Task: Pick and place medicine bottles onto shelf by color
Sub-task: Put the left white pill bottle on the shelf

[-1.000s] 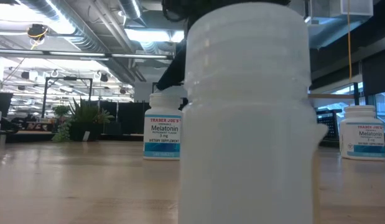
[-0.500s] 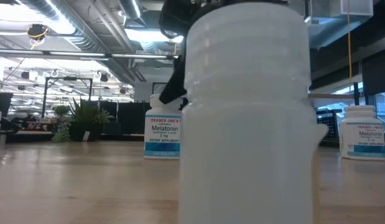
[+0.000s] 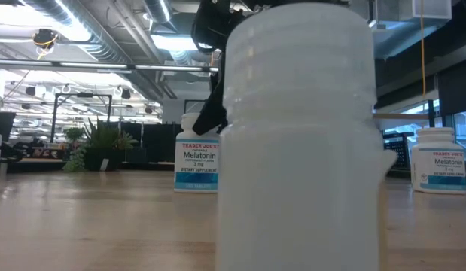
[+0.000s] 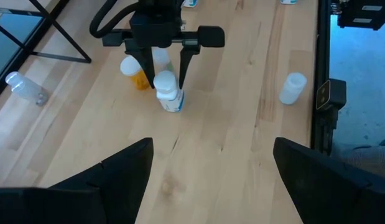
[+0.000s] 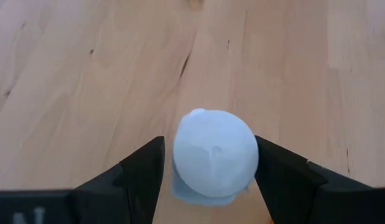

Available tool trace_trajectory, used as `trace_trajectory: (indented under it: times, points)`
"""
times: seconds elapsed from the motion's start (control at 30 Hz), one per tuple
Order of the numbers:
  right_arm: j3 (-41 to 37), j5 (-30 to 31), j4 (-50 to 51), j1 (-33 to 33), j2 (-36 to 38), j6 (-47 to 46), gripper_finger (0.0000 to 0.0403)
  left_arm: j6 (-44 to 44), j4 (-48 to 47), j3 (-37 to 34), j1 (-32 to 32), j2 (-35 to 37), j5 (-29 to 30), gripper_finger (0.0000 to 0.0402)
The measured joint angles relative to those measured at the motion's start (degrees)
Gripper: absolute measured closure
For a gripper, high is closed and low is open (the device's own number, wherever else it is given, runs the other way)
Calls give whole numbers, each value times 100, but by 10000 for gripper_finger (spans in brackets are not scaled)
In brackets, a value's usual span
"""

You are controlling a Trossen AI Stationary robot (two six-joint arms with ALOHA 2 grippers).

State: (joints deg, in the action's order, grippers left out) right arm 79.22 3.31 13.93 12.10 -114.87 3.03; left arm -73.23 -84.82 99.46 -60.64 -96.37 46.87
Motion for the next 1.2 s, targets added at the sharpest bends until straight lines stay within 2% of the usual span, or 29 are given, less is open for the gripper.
trace_trajectory:
  times: [0.27,0.67,0.93,1.2]
  points:
    - [0,4,-7,0,0,-105,215,-11,0,0,0,-1,0,75]
    - [40,-85,75,0,17,-269,213,-14,0,0,0,1,0,75]
    - [613,-94,711,51,22,-134,211,-14,0,0,0,-1,0,75]
    - [1566,-151,1691,237,26,34,208,-14,0,0,0,-1,0,75]
